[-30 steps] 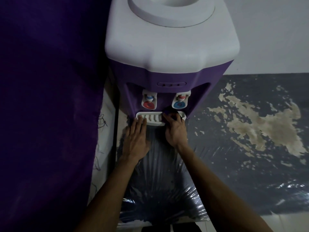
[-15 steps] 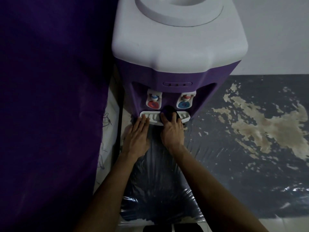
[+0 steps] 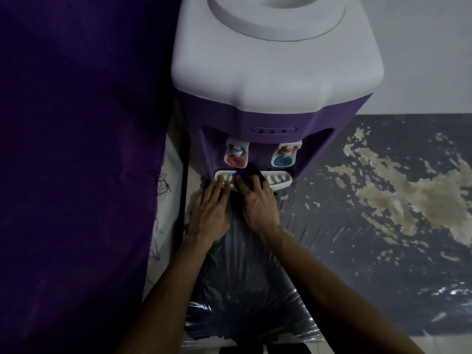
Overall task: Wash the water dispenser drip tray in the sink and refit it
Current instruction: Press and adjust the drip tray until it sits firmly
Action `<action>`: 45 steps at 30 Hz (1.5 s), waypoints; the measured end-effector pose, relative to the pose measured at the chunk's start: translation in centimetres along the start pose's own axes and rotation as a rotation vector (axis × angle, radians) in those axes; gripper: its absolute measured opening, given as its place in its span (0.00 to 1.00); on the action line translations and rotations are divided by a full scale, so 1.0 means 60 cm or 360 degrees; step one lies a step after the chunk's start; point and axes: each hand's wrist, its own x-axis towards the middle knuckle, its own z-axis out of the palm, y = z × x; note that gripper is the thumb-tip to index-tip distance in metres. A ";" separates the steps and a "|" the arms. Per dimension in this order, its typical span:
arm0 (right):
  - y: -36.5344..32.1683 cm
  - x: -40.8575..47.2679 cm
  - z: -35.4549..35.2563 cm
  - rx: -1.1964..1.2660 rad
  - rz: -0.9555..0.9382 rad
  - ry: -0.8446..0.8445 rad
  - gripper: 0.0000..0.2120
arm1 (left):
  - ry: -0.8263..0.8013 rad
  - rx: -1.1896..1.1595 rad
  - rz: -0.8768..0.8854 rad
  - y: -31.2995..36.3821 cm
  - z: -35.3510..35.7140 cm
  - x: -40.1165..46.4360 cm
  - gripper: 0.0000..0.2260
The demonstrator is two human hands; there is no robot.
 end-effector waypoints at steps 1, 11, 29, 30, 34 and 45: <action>-0.008 0.004 0.001 0.0019 0.0071 0.0020 0.29 | -0.0003 -0.0023 0.0008 -0.002 0.001 -0.001 0.33; 0.002 -0.007 0.007 0.0254 0.0091 -0.0006 0.31 | 0.0092 -0.0079 0.0029 -0.027 0.010 -0.010 0.31; -0.030 0.020 0.007 0.0419 0.0141 0.0073 0.26 | 0.0049 -0.0168 -0.0026 -0.045 -0.015 -0.008 0.32; -0.028 0.018 0.011 0.0449 0.0079 0.0103 0.26 | 0.0034 -0.0169 -0.0018 -0.046 -0.014 -0.008 0.33; -0.037 0.024 0.020 0.0295 -0.0034 0.0167 0.24 | 0.0056 -0.0212 0.0000 -0.050 -0.003 -0.014 0.34; -0.037 0.041 0.017 0.0469 -0.0086 0.0161 0.21 | 0.0071 -0.0223 0.0037 -0.060 -0.001 -0.015 0.33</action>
